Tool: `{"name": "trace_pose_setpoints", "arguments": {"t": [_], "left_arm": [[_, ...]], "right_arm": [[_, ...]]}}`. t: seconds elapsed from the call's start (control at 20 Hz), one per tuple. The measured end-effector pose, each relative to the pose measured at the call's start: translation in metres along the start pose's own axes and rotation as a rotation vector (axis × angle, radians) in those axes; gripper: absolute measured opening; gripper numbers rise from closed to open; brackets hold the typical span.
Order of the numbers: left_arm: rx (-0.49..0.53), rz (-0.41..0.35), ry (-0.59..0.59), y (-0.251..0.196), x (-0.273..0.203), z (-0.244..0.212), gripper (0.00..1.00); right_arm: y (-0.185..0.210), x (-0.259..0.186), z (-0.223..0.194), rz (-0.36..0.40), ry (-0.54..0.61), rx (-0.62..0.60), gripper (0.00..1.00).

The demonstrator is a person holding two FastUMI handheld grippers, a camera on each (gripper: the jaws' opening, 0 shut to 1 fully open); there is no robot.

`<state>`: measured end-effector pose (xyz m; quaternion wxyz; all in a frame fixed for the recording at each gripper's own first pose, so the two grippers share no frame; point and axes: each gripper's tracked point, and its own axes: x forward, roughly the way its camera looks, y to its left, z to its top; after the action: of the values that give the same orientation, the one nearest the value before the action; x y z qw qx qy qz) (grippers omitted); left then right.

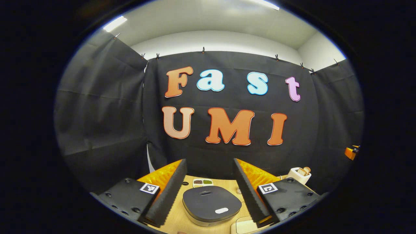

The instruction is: Close the left gripper, press the button to open the rice cooker; take a wooden spoon from the chopstick holder with the right hand, scoop a spoonful of rice and pour it into the rice cooker, then put the wooden spoon back into the chopstick holder.

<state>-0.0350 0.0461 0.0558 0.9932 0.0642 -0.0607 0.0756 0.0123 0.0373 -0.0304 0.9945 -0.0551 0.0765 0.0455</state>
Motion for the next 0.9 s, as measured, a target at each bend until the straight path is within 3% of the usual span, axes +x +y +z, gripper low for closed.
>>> {"name": "trace_pose_setpoints", "arguments": {"t": [0.25,0.3,0.65,0.9], "left_arm": [[0.001,-0.015,0.023,0.004,0.003,-0.01,0.12],[-0.001,-0.004,0.036,0.005,0.0,-0.012,0.05],[-0.012,-0.095,0.195,-0.015,0.021,-0.077,0.04],[-0.072,-0.165,0.394,-0.038,0.041,-0.165,0.05]], "right_arm": [[0.017,0.007,-0.004,0.037,0.001,-0.02,0.95],[0.019,0.007,-0.005,0.041,0.001,-0.026,0.95],[0.025,0.012,-0.014,0.058,0.027,-0.032,0.95],[0.01,0.015,-0.03,0.023,0.071,-0.035,0.95]]}}
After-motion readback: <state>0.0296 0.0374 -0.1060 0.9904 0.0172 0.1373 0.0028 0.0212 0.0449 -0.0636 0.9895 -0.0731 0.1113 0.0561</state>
